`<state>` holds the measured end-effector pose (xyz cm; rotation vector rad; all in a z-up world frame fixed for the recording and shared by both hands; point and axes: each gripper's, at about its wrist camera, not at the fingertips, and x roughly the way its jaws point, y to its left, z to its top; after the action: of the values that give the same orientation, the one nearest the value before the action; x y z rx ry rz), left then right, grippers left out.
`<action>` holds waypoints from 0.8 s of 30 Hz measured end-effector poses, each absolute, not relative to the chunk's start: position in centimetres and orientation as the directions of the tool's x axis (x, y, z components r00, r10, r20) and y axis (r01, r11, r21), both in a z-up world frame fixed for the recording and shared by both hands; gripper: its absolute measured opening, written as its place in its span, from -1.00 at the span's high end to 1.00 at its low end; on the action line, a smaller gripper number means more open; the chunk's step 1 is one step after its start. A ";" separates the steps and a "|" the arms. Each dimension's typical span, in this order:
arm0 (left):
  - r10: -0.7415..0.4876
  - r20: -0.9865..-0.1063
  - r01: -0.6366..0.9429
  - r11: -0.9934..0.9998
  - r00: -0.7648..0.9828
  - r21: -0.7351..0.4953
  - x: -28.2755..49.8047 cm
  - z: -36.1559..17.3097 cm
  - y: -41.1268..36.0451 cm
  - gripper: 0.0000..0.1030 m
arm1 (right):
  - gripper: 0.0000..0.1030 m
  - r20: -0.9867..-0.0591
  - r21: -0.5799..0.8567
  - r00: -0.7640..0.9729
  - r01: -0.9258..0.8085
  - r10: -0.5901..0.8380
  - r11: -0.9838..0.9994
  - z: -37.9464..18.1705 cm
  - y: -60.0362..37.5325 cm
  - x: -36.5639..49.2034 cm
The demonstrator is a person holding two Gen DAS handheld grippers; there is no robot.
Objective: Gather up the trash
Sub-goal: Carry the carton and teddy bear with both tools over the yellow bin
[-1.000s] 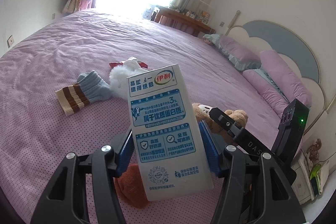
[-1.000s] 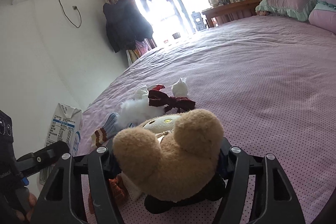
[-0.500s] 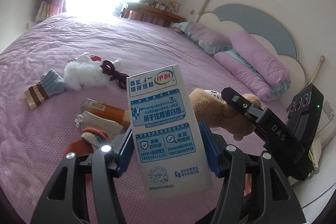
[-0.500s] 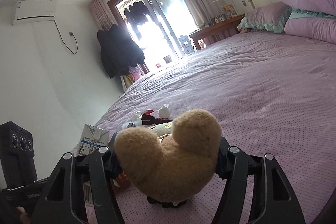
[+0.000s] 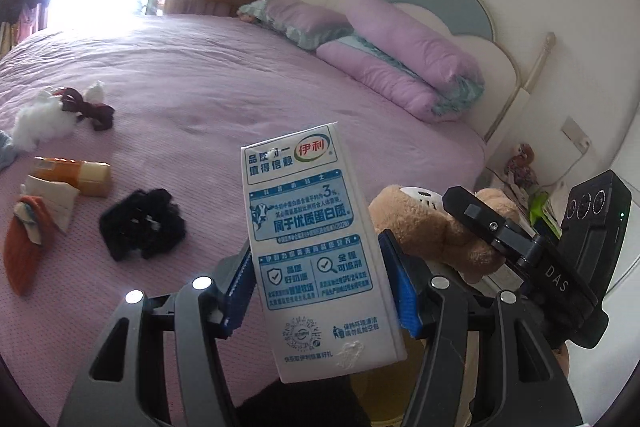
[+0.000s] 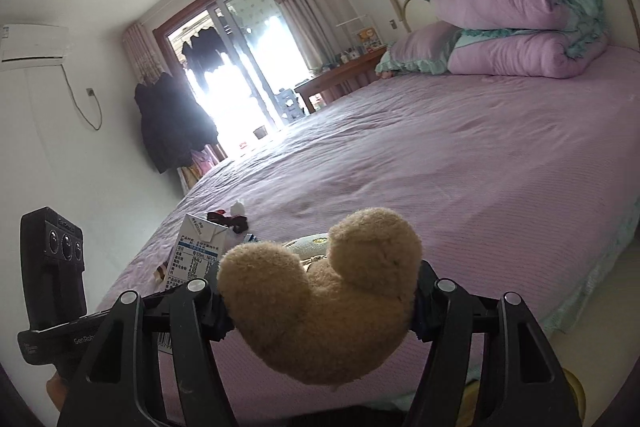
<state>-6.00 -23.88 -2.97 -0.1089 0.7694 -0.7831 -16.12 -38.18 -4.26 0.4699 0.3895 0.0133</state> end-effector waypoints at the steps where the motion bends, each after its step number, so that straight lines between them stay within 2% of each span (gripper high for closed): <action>1: -0.682 -0.594 0.613 0.701 0.426 -0.364 -6.7 -3.6 -25.0 -0.14 | -0.21 -0.373 0.447 0.925 0.103 0.080 0.889 -4.8 -38.9 -17.3; 10: -0.694 -0.692 0.697 0.596 0.197 -0.399 -11.6 -10.0 -33.0 -0.14 | -0.21 -0.491 0.457 0.868 0.327 -0.073 0.827 -10.9 -44.2 -26.4; 18: -0.593 -0.802 0.712 0.591 0.066 -0.378 -14.2 -17.3 -37.0 -0.14 | -0.21 -0.656 0.442 0.749 0.485 -0.097 0.755 -19.0 -46.1 -30.5; 24: -0.492 -0.870 0.751 0.575 0.000 -0.325 -15.6 -21.0 -39.0 -0.16 | -0.21 -0.721 0.415 0.686 0.542 -0.099 0.731 -22.0 -46.2 -31.2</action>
<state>-15.58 -38.96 -21.01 0.2627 1.2244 -0.9944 -31.20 -46.16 -22.05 0.6635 0.7342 -0.3902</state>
